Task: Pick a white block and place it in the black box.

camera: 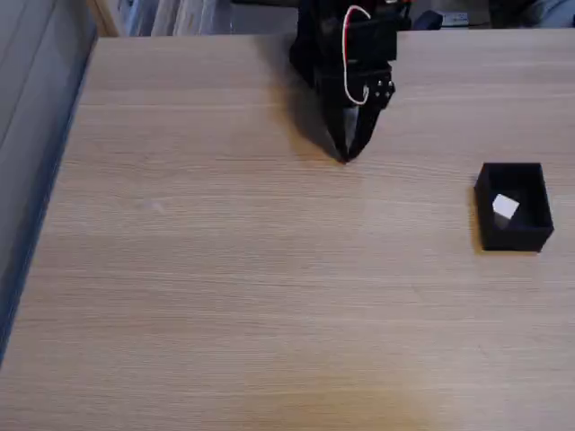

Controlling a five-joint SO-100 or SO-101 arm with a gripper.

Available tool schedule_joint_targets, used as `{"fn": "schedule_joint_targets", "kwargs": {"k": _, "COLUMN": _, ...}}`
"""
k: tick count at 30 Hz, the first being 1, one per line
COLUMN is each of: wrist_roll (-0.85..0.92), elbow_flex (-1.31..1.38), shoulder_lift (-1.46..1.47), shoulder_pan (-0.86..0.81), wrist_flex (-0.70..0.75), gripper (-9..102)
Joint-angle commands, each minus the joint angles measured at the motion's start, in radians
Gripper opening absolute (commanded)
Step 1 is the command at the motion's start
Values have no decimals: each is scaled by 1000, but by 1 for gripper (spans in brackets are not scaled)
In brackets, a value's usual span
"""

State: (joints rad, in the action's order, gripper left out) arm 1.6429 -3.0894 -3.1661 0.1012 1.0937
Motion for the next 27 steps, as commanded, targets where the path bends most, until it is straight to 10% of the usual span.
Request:
{"fn": "schedule_joint_targets", "kwargs": {"k": 1, "wrist_roll": -40, "elbow_flex": -15, "shoulder_lift": -77, "shoulder_pan": 12, "wrist_flex": 104, "gripper": 0}}
{"fn": "schedule_joint_targets", "kwargs": {"k": 27, "wrist_roll": -74, "elbow_flex": -17, "shoulder_lift": -164, "shoulder_pan": -18, "wrist_flex": 252, "gripper": 0}}
